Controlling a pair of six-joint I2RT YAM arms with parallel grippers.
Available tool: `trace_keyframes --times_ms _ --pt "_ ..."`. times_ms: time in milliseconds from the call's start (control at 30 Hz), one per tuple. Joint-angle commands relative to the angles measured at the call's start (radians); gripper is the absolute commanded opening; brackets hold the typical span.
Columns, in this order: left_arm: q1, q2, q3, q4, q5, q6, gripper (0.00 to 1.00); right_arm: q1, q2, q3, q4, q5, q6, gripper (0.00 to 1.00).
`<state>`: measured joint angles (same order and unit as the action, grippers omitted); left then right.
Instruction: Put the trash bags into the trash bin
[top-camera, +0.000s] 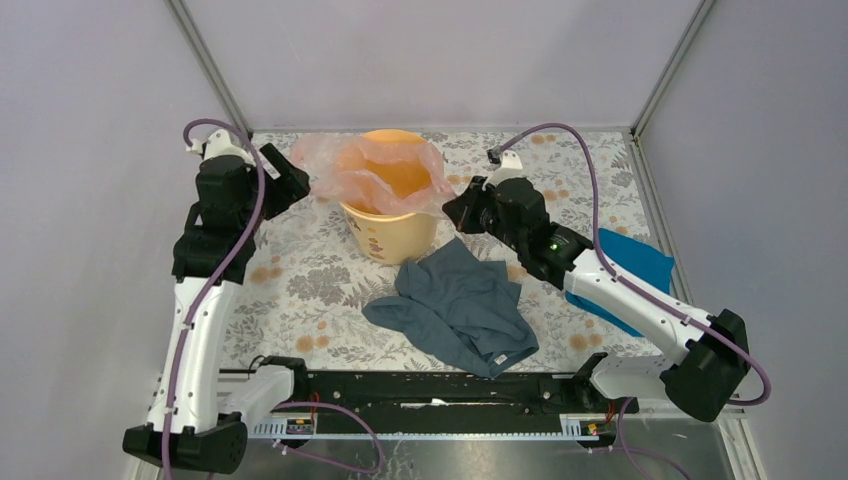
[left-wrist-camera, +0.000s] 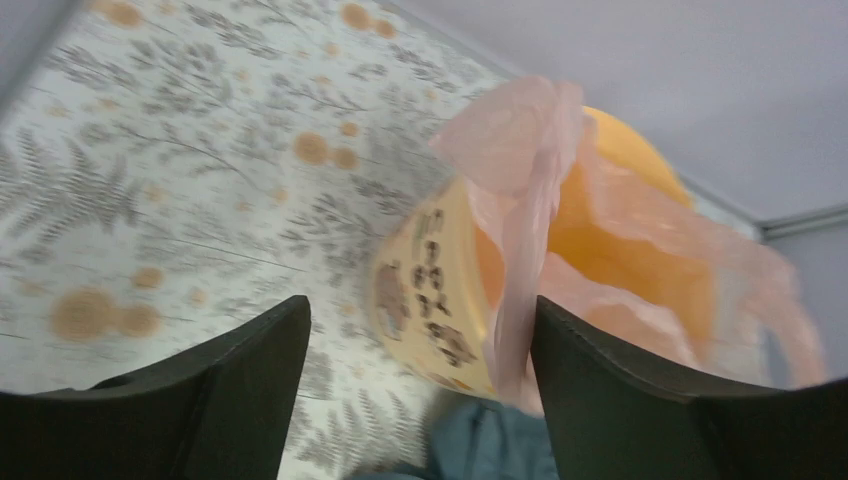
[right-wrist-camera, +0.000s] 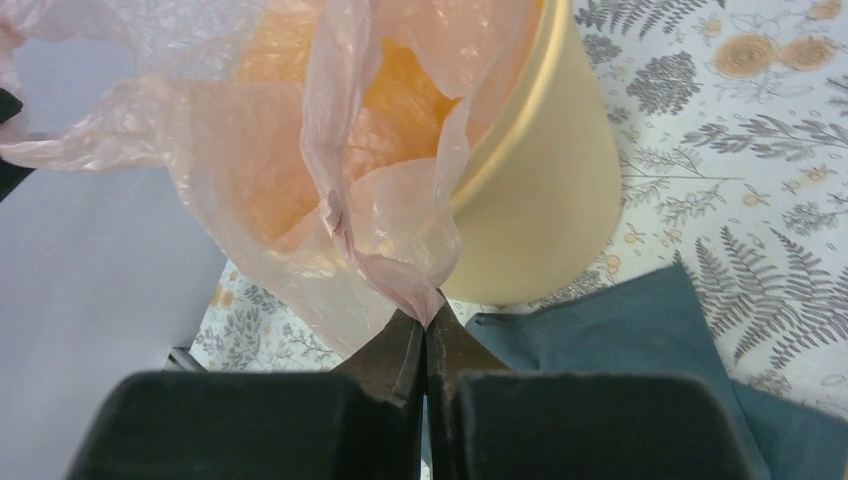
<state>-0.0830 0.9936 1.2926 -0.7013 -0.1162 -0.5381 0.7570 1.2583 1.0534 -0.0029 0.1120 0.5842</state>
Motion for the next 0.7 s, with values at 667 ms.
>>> trace_keyframes --times_ms 667 --pt "-0.341 0.043 0.068 -0.019 -0.201 -0.720 0.86 0.005 -0.056 -0.025 0.102 -0.110 -0.019 0.00"
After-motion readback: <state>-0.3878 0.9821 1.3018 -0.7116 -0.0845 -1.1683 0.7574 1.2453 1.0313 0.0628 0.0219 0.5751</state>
